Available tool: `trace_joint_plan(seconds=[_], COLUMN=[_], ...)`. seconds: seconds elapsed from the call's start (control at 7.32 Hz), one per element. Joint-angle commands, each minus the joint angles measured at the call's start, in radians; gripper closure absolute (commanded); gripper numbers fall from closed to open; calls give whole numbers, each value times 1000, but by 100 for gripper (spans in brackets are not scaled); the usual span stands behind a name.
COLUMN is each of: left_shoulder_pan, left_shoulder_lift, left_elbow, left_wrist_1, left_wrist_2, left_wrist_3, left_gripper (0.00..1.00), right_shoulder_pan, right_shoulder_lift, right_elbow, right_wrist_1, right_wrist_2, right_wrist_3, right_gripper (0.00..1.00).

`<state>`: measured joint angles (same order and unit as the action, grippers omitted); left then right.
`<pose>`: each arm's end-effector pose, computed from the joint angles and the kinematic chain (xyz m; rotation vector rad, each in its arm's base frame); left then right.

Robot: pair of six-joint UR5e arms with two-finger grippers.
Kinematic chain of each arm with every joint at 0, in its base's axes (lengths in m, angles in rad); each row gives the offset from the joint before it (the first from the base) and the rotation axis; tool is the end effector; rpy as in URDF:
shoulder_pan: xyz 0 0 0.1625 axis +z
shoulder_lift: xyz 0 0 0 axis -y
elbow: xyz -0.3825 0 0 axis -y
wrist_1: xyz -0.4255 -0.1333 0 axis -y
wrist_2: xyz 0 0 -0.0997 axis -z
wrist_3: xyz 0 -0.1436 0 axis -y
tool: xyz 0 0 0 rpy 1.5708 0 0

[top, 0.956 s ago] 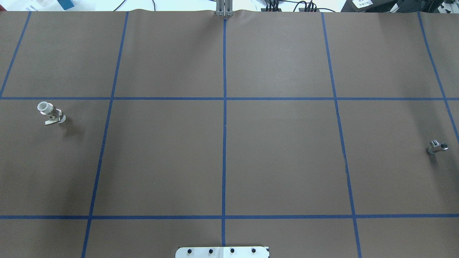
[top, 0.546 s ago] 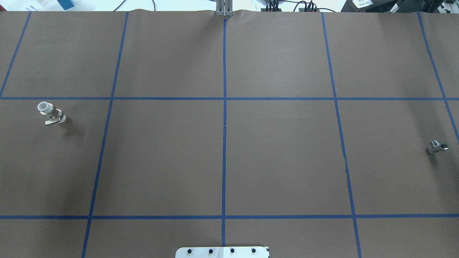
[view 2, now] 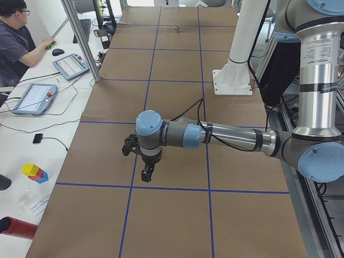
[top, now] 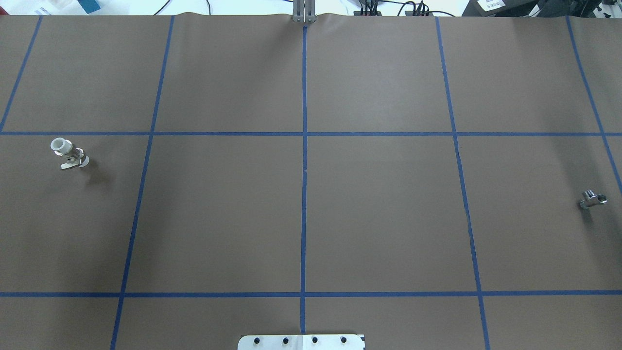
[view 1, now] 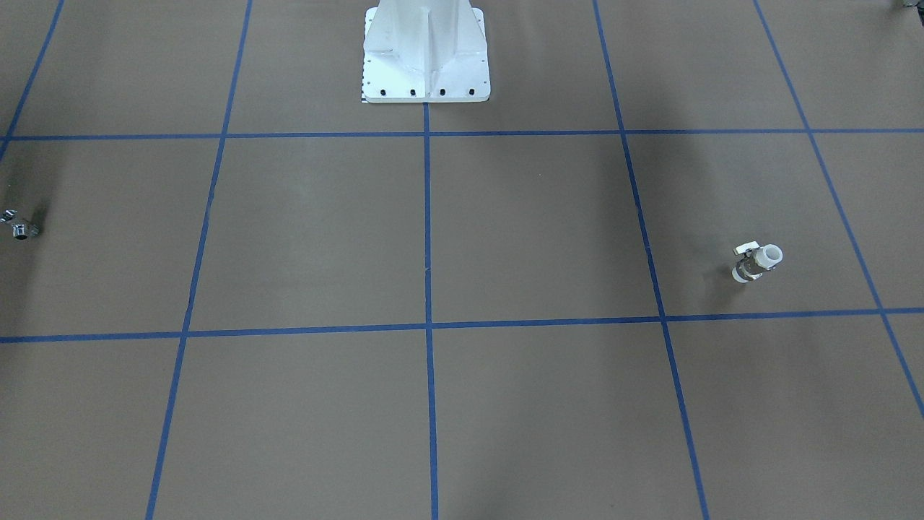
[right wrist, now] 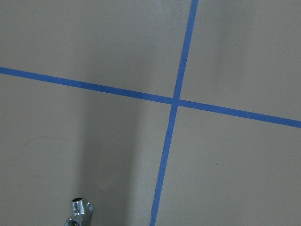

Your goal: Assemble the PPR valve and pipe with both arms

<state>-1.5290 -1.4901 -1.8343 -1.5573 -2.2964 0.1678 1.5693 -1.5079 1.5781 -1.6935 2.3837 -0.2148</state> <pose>-0.0169 -0.5051 0.5555 0.2077 0.7142 0.2613 0.0282 -0.5429 0.6182 0.0373 -0.8146 -0.1829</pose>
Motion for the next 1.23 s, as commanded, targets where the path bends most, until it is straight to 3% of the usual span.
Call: trace_joint_plan(seconds=[0.0,0.27,0.55,1.09], left_shoulder_pan=[12,77,215,435], left_shoulder_lift=[-10,-82,-165,-183], left_elbow=[-71,-71,-72,2], left_wrist_1=[2,12,75,-94], left_wrist_2=[5,-8,-11,78], left_wrist_3=[-2,-109,-479,-724], left_gripper=[0,0,0,1], right_shoulder_pan=[0,0,0,0], right_shoulder_lift=[2,5,5,5], right_elbow=[2,3,0,-3], right_wrist_1=[0,0,0,0], right_wrist_2=[2,2,3,3], right_wrist_3=[0,0,0,-2], right_gripper=[1,1,1,1])
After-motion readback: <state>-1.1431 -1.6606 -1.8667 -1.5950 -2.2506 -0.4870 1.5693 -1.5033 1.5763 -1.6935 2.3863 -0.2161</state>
